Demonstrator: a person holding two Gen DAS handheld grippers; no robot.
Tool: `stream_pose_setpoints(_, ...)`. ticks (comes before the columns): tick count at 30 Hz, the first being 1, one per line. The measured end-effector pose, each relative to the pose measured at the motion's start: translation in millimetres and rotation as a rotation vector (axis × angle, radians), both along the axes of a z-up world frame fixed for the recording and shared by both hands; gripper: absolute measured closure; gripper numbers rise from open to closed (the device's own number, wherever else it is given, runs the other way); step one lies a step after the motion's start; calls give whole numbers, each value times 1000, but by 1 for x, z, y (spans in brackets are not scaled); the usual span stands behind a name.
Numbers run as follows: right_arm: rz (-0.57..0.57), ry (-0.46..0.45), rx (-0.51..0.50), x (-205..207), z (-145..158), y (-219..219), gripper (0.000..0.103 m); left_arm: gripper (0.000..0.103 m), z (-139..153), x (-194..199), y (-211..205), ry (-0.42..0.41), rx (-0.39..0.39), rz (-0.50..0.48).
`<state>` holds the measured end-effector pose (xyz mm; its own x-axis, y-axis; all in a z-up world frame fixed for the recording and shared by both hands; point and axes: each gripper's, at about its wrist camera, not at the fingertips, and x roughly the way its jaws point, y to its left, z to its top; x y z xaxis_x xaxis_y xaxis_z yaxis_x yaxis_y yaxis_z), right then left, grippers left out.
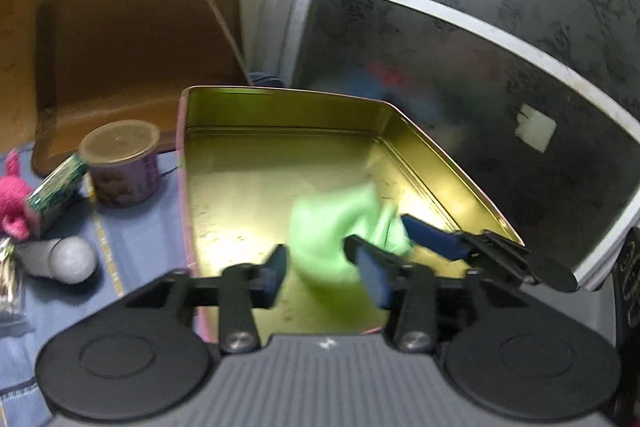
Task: Organize soft objects
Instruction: 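Lift the cloth into the pink tin and open the right gripper, then grasp the black round brush with the right gripper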
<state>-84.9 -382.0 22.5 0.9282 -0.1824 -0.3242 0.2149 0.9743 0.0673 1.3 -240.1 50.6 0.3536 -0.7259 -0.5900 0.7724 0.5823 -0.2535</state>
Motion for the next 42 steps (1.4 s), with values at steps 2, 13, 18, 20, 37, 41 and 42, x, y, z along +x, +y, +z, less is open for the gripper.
stream_pose_setpoints(2, -15, -10, 30, 0, 0, -4, 45, 51, 1, 5, 27, 5, -37, 34)
stream_pose_setpoints(13, 135, -114, 1, 14, 19, 48, 44, 49, -28, 45, 211, 40, -67, 513)
stream_pose_setpoints(18, 339, -55, -35, 48, 23, 100, 45, 49, -52, 57, 258, 80, -39, 649)
stream_pose_setpoints(20, 389, 2, -57, 74, 19, 118, 44, 49, -59, 58, 265, 99, -47, 654)
stream_pose_setpoints(37, 346, 515, -25, 212, -16, 147, 14, 43, -69, 52, 278, 70, -171, 591)
stream_pose_setpoints(41, 354, 459, -25, 195, -16, 147, 33, 41, -69, 52, 279, 74, -180, 587)
stream_pose_setpoints(42, 371, 451, -29, 188, -14, 148, 35, 41, -69, 52, 278, 73, -178, 587)
